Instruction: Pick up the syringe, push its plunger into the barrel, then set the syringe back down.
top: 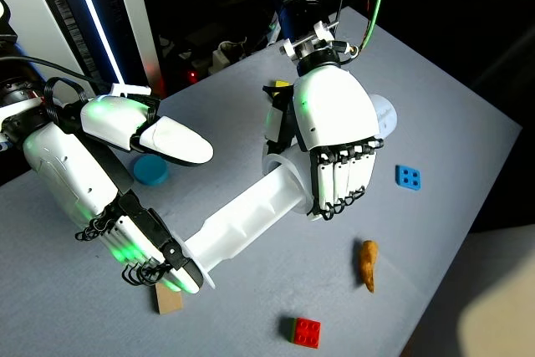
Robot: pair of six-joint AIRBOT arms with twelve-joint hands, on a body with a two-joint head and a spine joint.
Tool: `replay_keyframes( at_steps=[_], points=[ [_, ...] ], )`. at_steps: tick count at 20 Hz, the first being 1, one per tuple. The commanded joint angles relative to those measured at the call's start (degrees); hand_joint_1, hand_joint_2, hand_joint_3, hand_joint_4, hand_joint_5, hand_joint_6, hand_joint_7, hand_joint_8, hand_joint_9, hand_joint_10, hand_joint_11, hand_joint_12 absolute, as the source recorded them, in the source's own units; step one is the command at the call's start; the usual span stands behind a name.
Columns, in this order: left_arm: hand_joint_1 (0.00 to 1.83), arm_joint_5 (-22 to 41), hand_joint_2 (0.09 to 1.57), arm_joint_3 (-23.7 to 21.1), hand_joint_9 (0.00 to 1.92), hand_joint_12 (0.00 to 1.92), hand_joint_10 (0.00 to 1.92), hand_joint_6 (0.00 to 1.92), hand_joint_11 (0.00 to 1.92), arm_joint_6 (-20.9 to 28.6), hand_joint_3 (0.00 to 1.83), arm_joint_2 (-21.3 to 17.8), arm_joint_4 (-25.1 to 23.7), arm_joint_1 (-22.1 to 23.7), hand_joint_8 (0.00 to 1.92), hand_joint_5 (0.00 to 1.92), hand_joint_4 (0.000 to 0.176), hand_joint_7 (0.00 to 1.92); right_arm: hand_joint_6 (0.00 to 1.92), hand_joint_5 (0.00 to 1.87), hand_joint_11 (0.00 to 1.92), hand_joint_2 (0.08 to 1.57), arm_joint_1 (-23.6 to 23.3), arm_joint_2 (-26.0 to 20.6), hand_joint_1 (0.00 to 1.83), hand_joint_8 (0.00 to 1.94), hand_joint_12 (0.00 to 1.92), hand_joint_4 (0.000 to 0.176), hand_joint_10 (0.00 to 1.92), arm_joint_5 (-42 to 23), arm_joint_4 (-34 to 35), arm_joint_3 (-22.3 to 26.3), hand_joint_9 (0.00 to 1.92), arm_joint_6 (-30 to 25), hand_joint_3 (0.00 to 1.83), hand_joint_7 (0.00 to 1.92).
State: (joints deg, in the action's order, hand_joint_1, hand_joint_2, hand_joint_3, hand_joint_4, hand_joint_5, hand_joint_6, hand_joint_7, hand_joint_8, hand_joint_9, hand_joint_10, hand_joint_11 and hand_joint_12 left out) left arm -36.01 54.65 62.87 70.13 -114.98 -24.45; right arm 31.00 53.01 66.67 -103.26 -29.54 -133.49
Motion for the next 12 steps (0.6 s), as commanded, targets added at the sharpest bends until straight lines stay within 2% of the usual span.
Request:
replay_keyframes(
  at_steps=[1,3,4,5,7,8,9,12],
  points=[
    [1.37,-3.0,1.14,0.3,0.94,1.22,1.26,1.06,0.88,0.3,0.00,0.2,-4.4,1.1,1.15,0.83,0.000,0.87,0.00,0.05,0.00,1.06,-0.7,0.2,0.10,0.00,0.21,0.006,0.00,1.2,-5.3,0.0,0.04,-0.3,0.00,0.03],
    [1.37,-3.0,1.15,0.2,0.93,1.22,1.27,1.10,0.89,0.3,0.00,0.2,-4.4,1.1,1.17,0.80,0.000,0.86,0.00,0.03,0.00,1.06,-0.8,0.4,0.09,0.00,0.20,0.007,0.00,1.0,-5.3,0.0,0.03,-0.5,0.00,0.02],
    [1.37,-3.0,1.15,0.2,0.95,1.19,1.25,1.10,0.89,0.3,0.00,0.2,-4.4,1.1,1.16,0.80,0.000,0.87,0.00,0.07,0.00,1.05,-0.8,0.4,0.12,0.00,0.28,0.003,0.00,0.8,-5.3,0.0,0.07,-0.5,0.00,0.07],
    [1.37,-3.1,1.14,0.1,0.96,1.16,1.23,1.09,0.91,0.3,0.00,0.2,-4.4,1.1,1.14,0.81,0.000,0.87,0.00,0.04,0.00,1.06,-0.9,0.6,0.11,0.00,0.23,0.007,0.00,0.6,-5.3,0.0,0.05,-0.5,0.00,0.05],
    [1.37,-3.1,1.14,0.1,0.97,1.15,1.23,1.07,0.91,0.3,0.00,0.3,-4.4,1.0,1.16,0.82,0.000,0.86,0.00,0.02,0.00,1.09,-1.0,1.1,0.06,0.00,0.12,0.000,0.00,0.1,-5.3,0.0,0.01,-0.4,0.01,0.01],
    [1.37,-3.1,1.14,0.1,0.96,1.17,1.24,1.08,0.89,0.3,0.00,0.4,-4.4,0.8,1.16,0.82,0.000,0.86,0.00,0.02,0.00,1.09,-1.0,1.5,0.06,0.00,0.13,0.001,0.00,-0.1,-5.3,0.0,0.01,0.0,0.00,0.01],
    [1.47,-3.2,1.12,0.1,1.00,1.50,1.09,1.02,0.80,0.3,0.01,0.5,-4.4,0.7,1.11,0.84,0.000,0.86,0.00,0.02,0.00,1.07,-1.2,1.8,0.11,0.00,0.09,0.002,0.00,-0.3,-5.3,-0.1,0.00,0.2,0.00,0.01],
    [1.49,-3.6,1.13,-0.1,1.00,1.60,1.07,1.03,0.78,0.4,0.00,0.7,-4.4,0.4,1.15,0.80,0.000,0.83,0.00,0.05,0.00,1.07,-2.6,3.7,0.11,0.00,0.13,0.000,0.00,-1.0,-5.3,-0.9,0.01,1.1,0.00,0.03]
  ],
)
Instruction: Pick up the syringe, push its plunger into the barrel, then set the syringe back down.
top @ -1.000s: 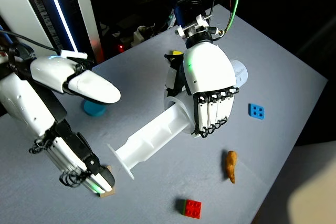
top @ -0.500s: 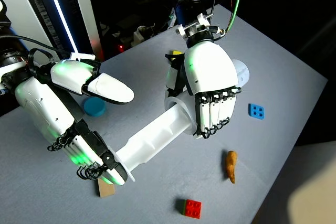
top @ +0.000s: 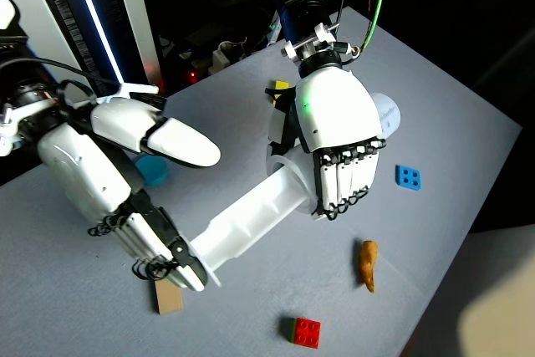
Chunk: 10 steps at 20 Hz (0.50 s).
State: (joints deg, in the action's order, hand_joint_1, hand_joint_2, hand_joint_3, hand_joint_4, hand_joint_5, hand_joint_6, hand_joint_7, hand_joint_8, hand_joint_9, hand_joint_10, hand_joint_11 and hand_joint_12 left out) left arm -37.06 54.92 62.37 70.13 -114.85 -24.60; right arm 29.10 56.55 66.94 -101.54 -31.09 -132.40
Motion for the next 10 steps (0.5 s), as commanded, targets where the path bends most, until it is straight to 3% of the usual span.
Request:
replay_keyframes(
  at_steps=[1,6,7,8,10],
  points=[
    [1.49,-2.6,1.13,-0.4,0.99,1.61,1.09,1.02,0.77,0.9,0.00,0.8,-4.6,0.5,1.16,0.81,0.000,0.82,0.00,0.06,0.00,1.07,-1.1,1.0,0.14,0.00,0.13,0.000,0.00,-1.5,-7.0,0.3,0.01,0.4,0.00,0.03],
    [1.49,-2.6,1.14,-0.4,0.97,1.62,1.11,1.03,0.77,0.9,0.00,0.9,-4.6,0.9,1.15,0.80,0.000,0.83,0.00,0.06,0.00,1.07,-2.5,3.8,0.12,0.00,0.13,0.004,0.00,-2.4,-7.0,-0.7,0.01,2.4,0.01,0.03],
    [1.39,-2.6,1.15,-0.4,0.95,1.34,1.22,1.10,0.83,0.9,0.00,0.9,-4.6,0.9,1.16,0.80,0.000,0.86,0.00,0.04,0.00,1.07,-2.7,4.3,0.13,0.00,0.16,0.005,0.00,-2.6,-7.0,-0.8,0.00,2.7,0.00,0.02],
    [1.37,-2.6,1.15,-0.5,0.95,1.24,1.26,1.11,0.87,0.9,0.00,0.9,-4.6,0.9,1.16,0.79,0.000,0.87,0.00,0.01,0.00,1.08,-3.0,4.8,0.10,0.00,0.14,0.002,0.00,-2.9,-7.0,-0.9,0.00,3.2,0.00,0.00],
    [1.37,-2.6,1.15,-0.5,0.93,1.23,1.28,1.10,0.87,0.9,0.00,0.9,-4.6,0.8,1.15,0.80,0.000,0.87,0.00,0.03,0.00,1.08,-3.2,5.9,0.10,0.00,0.20,0.003,0.00,-3.6,-7.0,-1.2,0.01,4.1,0.00,0.02]
  ],
)
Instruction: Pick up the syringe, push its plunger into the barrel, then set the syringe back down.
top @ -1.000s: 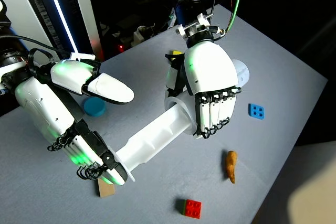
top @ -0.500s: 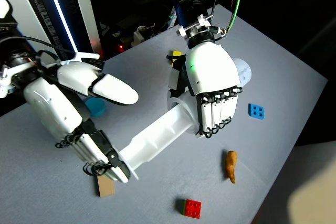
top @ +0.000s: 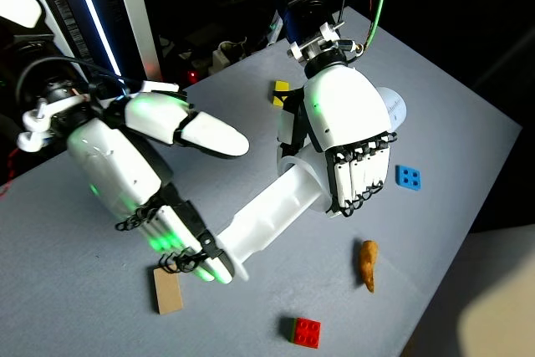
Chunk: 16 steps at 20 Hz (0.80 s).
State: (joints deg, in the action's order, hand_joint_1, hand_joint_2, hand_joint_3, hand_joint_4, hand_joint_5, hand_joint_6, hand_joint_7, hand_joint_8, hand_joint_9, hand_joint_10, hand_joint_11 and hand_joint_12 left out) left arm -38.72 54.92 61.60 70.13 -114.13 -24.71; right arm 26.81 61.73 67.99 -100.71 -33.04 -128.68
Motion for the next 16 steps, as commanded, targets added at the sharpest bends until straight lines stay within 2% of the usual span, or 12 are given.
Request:
replay_keyframes(
  at_steps=[1,2,5,6,7,11,12,13,16],
  points=[
    [1.37,-0.9,1.15,-0.5,0.94,1.23,1.27,1.08,0.89,1.6,0.00,0.9,-5.3,0.8,1.14,0.81,0.000,0.88,0.00,0.03,0.00,1.08,-1.1,1.2,0.11,0.00,0.17,0.003,0.00,-4.9,-7.9,0.5,0.01,0.7,0.00,0.01],
    [1.37,-0.9,1.14,-0.6,0.95,1.21,1.25,1.06,0.90,1.6,0.00,0.9,-5.3,0.8,1.14,0.82,0.000,0.89,0.00,0.03,0.00,1.07,-1.3,1.8,0.10,0.00,0.21,0.007,0.00,-5.3,-7.9,0.1,0.03,0.8,0.00,0.02],
    [1.37,-1.0,1.15,-0.8,0.92,1.21,1.29,1.08,0.88,1.6,0.00,0.9,-5.3,0.7,1.16,0.82,0.000,0.87,0.00,0.06,0.00,1.06,-2.1,3.5,0.13,0.00,0.21,0.004,0.00,-6.6,-7.9,-1.2,0.03,1.2,0.00,0.04],
    [1.37,-1.0,1.15,-0.8,0.92,1.22,1.29,1.07,0.87,1.6,0.00,0.9,-5.3,0.7,1.17,0.82,0.000,0.86,0.00,0.02,0.00,1.08,-2.3,4.1,0.11,0.00,0.07,0.001,0.00,-7.1,-7.9,-1.6,0.00,1.5,0.00,0.00],
    [1.37,-1.0,1.15,-0.8,0.92,1.22,1.30,1.06,0.86,1.6,0.00,0.9,-5.3,0.7,1.17,0.83,0.000,0.86,0.00,0.00,0.00,1.08,-2.5,4.5,0.09,0.00,0.02,0.003,0.00,-7.5,-7.9,-1.8,0.00,1.7,0.00,0.00],
    [1.37,-1.0,1.15,-1.0,0.92,1.23,1.30,1.04,0.88,1.6,0.00,0.9,-5.3,0.8,1.17,0.84,0.000,0.86,0.01,0.05,0.04,1.07,-3.1,5.9,0.15,0.01,0.02,0.000,0.00,-9.4,-7.9,-2.3,0.01,2.6,0.00,0.03],
    [1.37,-1.0,1.15,-1.0,0.91,1.24,1.32,1.03,0.89,1.6,0.00,0.9,-5.3,0.7,1.20,0.84,0.000,0.85,0.00,0.02,0.02,1.07,-3.3,6.1,0.12,0.00,0.01,0.005,0.00,-9.7,-7.9,-2.4,0.00,2.8,0.00,0.00],
    [1.37,-1.0,1.15,-1.0,0.92,1.24,1.31,1.06,0.89,1.6,0.00,0.9,-5.3,0.7,1.19,0.83,0.000,0.84,0.00,0.02,0.02,1.08,-3.5,6.4,0.07,0.00,0.02,0.002,0.00,-10.1,-7.9,-2.5,0.00,3.0,0.00,0.00],
    [1.37,-1.0,1.14,-1.0,0.94,1.20,1.26,1.06,0.90,1.6,0.00,0.9,-5.3,0.7,1.12,0.86,0.000,0.87,0.00,0.02,0.03,1.08,-3.7,7.1,0.10,0.00,0.02,0.005,0.00,-11.5,-7.9,-2.7,0.00,4.1,0.00,0.00]
  ],
)
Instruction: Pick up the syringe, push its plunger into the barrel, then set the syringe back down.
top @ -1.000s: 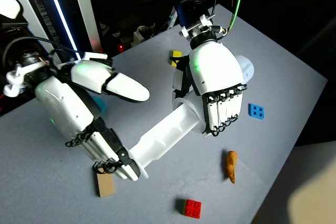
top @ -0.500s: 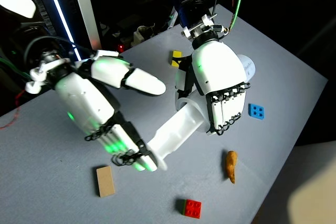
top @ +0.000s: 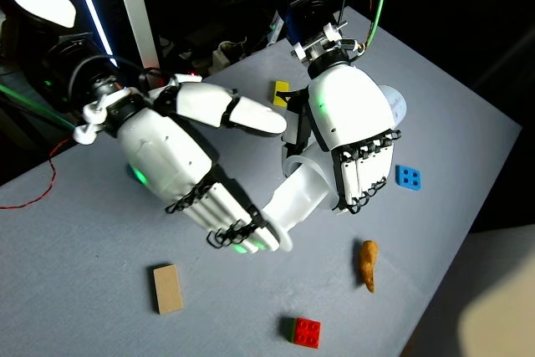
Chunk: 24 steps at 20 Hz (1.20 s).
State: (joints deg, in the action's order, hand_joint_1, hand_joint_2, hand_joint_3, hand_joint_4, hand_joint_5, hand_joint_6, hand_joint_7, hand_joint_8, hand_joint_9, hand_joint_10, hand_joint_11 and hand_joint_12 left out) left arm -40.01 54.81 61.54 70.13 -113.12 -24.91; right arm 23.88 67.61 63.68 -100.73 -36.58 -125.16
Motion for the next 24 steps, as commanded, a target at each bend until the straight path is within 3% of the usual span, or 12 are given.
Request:
replay_keyframes(
  at_steps=[1,7,8,12,16,24],
  points=[
    [1.37,0.2,1.15,-0.9,0.94,1.20,1.28,1.08,0.90,1.7,0.00,0.9,-6.3,0.9,1.14,0.83,0.000,0.87,0.00,0.02,0.04,1.08,-0.9,1.4,0.08,0.01,0.03,0.009,0.00,-7.6,-7.9,0.7,0.01,0.8,0.00,0.02],
    [1.37,0.1,1.14,-1.1,0.96,1.16,1.24,1.05,0.94,1.7,0.00,0.9,-6.3,0.4,1.14,0.84,0.000,0.87,0.01,0.04,0.03,1.07,-2.0,3.5,0.12,0.00,0.03,0.000,0.01,-8.7,-7.9,-0.7,0.02,1.1,0.00,0.03],
    [1.37,0.1,1.14,-1.2,0.95,1.18,1.25,1.04,0.93,1.7,0.00,0.9,-6.3,0.4,1.16,0.85,0.000,0.86,0.00,0.04,0.03,1.07,-2.2,3.7,0.11,0.00,0.04,0.008,0.00,-9.1,-7.9,-0.9,0.01,1.1,0.00,0.02],
    [1.37,0.1,1.14,-1.3,0.98,1.14,1.21,1.07,0.94,1.7,0.00,0.9,-6.5,0.2,1.12,0.84,0.000,0.87,0.00,0.01,0.01,1.07,-2.9,4.8,0.12,0.00,0.04,0.008,0.00,-10.3,-7.9,-1.4,0.00,1.2,0.00,0.01],
    [1.37,0.2,1.16,-1.2,0.91,1.23,1.31,1.09,0.90,1.7,0.00,0.7,-7.0,0.1,1.21,0.80,0.000,0.84,0.01,0.04,0.05,1.07,-3.1,5.5,0.12,0.01,0.06,0.006,0.00,-10.5,-8.2,-1.6,0.02,1.3,0.00,0.03],
    [1.37,0.0,1.16,-1.6,0.92,1.23,1.31,1.08,0.89,1.8,0.00,0.7,-7.0,-0.2,1.21,0.81,0.000,0.84,0.00,0.03,0.04,1.08,-2.4,3.4,0.09,0.00,0.08,0.002,0.00,-6.3,-9.5,-0.7,0.01,2.1,0.00,0.02]
  ],
)
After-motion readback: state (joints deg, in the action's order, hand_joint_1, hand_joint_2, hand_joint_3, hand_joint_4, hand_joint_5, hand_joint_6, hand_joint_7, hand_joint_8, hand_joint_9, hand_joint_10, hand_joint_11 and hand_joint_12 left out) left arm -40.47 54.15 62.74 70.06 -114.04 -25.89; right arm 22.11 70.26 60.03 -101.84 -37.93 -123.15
